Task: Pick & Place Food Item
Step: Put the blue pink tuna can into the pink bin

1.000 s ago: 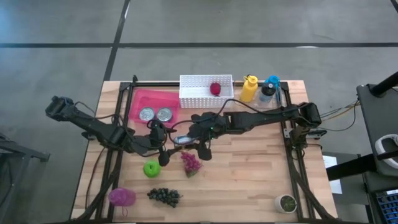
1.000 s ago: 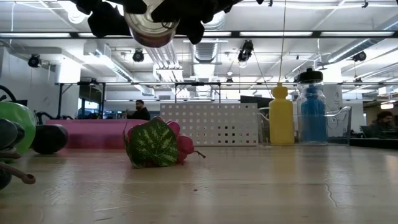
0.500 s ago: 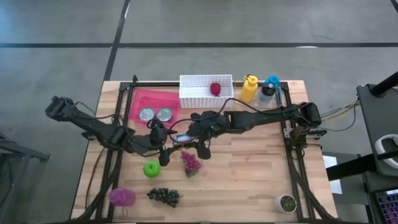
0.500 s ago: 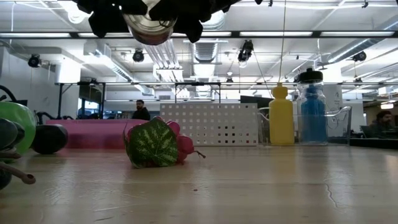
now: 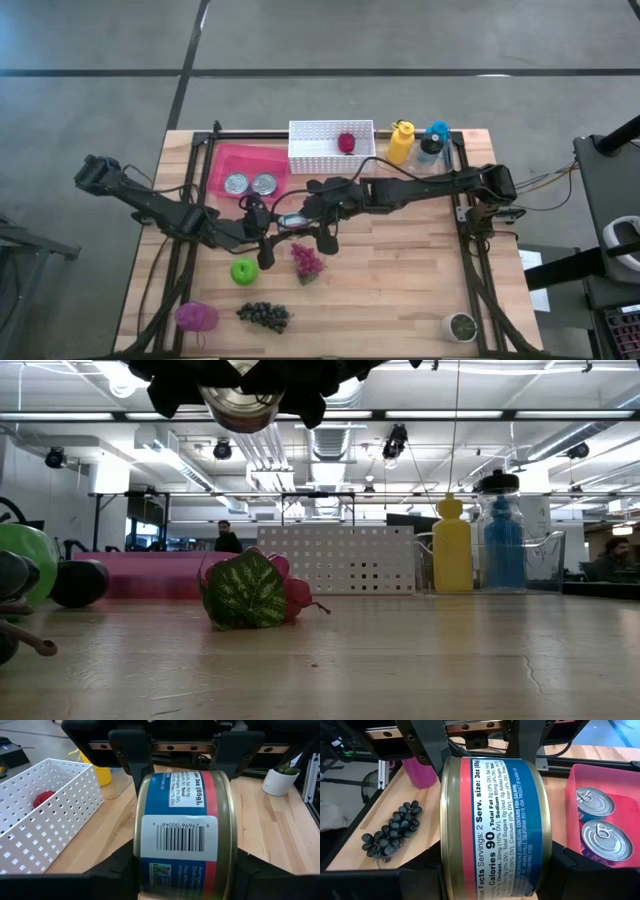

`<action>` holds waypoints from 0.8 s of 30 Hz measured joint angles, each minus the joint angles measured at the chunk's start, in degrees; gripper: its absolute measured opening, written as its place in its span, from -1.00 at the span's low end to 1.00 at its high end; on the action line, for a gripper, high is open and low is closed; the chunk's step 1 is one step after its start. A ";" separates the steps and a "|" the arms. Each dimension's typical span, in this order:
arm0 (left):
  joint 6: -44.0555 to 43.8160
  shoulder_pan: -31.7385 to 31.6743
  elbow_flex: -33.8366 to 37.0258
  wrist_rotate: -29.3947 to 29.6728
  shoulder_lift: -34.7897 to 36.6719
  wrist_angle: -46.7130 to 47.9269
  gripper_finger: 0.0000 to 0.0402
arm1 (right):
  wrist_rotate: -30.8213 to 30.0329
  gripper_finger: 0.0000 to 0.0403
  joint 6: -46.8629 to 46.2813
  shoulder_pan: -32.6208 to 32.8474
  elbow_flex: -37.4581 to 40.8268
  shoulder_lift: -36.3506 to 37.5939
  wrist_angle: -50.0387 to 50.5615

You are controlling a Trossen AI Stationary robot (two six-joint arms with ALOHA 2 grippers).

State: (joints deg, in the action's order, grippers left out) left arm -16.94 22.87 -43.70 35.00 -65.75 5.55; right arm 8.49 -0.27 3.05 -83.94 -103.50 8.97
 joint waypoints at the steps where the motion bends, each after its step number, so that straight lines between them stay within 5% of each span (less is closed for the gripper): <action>1: 0.05 0.00 0.00 0.00 0.02 0.02 -0.08 | 0.02 -0.09 0.00 0.00 0.00 0.00 -0.04; 24: 0.88 -0.02 0.00 -0.48 -0.07 -0.16 -0.08 | 1.09 0.07 0.42 0.07 -0.17 0.00 -0.83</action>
State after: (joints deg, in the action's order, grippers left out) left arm -16.05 22.85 -43.70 34.52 -65.82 5.39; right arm 9.58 0.15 3.11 -84.12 -103.50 8.14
